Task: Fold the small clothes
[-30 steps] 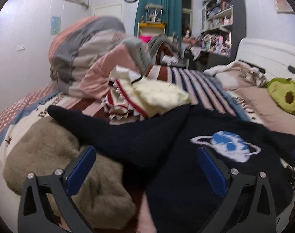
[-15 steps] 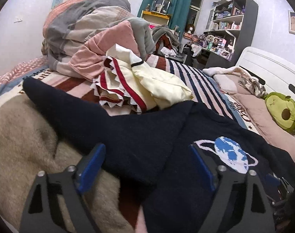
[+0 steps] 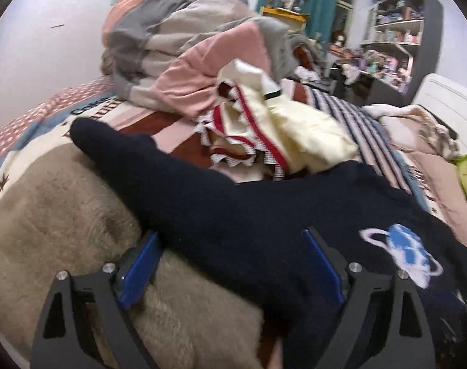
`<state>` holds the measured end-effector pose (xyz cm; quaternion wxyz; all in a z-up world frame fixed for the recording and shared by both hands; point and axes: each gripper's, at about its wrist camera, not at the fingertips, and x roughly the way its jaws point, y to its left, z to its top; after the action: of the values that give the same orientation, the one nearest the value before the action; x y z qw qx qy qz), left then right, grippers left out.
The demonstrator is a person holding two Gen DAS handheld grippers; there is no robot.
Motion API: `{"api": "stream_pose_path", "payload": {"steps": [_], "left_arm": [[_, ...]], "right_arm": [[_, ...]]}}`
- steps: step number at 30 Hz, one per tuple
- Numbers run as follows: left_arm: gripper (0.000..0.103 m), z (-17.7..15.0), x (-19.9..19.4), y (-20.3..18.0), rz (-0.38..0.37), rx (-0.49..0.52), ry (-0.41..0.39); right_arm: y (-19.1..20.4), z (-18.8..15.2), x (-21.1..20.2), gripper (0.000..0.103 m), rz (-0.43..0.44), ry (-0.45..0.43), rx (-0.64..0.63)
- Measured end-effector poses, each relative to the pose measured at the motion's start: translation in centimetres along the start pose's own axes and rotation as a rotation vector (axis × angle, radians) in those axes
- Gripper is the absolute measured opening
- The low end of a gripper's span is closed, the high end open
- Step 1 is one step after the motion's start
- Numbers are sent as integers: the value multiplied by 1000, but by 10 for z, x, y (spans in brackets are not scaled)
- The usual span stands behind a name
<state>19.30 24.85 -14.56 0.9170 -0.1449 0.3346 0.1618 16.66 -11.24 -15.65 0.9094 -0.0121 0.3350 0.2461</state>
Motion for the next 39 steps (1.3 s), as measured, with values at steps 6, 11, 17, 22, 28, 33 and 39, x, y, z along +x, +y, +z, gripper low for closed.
{"api": "stream_pose_path", "payload": {"steps": [6, 11, 17, 22, 28, 33, 39], "left_arm": [[27, 2, -1, -2, 63, -8, -102], [15, 10, -34, -31, -3, 119, -236], [14, 9, -73, -90, -214, 304, -327], [14, -35, -74, -147, -437, 483, -192], [15, -99, -30, -177, -518, 533, 90], [47, -109, -42, -168, -564, 514, 112], [65, -81, -95, -105, -558, 417, -3]], "right_arm": [[-8, -2, 7, 103, 11, 23, 18], [-12, -2, 0, 103, 16, -4, 40], [-19, -3, -22, 103, 5, -35, 47], [-32, -7, -48, 103, -31, -62, 69], [-45, -15, -73, 103, -86, -67, 90], [-48, -14, -75, 103, -107, -49, 74], [-22, 11, -60, 103, -60, -60, -23]]}}
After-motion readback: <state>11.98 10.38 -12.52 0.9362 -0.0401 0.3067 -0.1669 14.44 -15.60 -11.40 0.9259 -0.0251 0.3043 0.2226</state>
